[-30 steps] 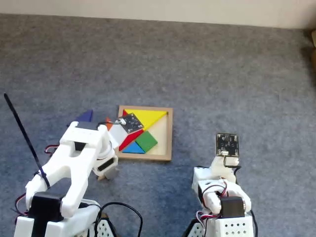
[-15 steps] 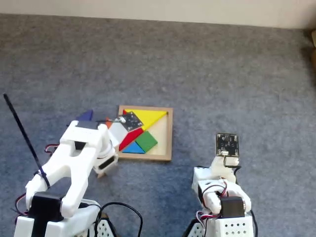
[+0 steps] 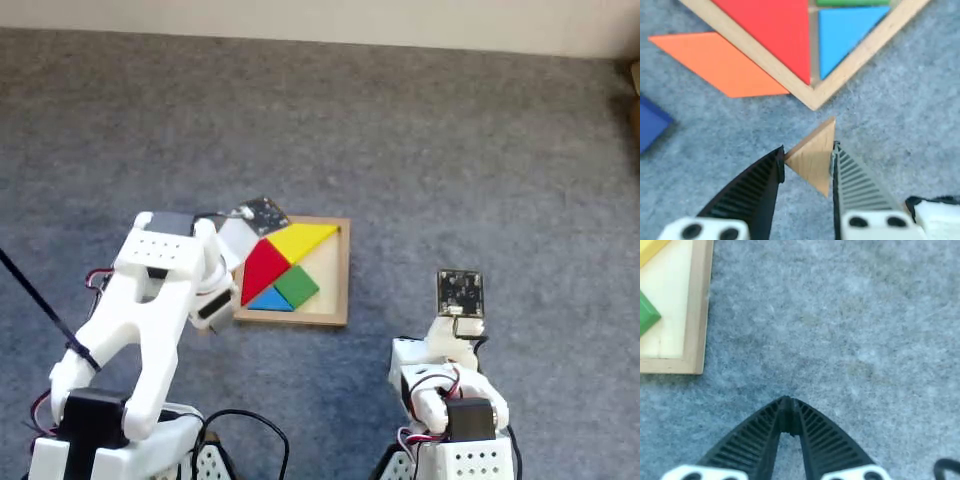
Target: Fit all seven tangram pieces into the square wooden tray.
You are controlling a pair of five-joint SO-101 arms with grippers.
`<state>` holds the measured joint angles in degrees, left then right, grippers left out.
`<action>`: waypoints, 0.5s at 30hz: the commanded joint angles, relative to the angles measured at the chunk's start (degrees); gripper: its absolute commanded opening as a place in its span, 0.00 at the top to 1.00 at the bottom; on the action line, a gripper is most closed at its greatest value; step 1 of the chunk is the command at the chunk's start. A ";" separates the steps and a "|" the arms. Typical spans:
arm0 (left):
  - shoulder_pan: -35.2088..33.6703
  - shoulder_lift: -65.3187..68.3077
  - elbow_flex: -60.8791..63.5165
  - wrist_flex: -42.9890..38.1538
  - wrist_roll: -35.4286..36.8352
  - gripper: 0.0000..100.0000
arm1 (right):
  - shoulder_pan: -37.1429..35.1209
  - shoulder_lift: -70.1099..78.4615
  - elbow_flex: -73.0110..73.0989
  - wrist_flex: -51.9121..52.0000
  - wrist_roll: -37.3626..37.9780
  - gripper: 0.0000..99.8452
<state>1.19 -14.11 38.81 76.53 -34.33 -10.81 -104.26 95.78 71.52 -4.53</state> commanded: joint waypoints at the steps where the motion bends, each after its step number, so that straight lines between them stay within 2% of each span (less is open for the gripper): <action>1: 0.92 -0.40 -5.49 0.79 6.42 0.88 | -0.57 -0.92 7.60 0.22 -0.35 1.00; 7: 6.37 -0.13 -10.59 0.70 17.23 0.88 | -0.57 -0.92 7.60 0.22 -0.35 1.00; 15: 14.81 -0.04 -15.60 0.62 28.04 0.88 | -0.57 -0.92 7.60 0.13 -0.35 1.00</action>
<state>13.23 -14.11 27.56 76.79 -9.80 -10.81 -104.26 95.78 71.52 -4.53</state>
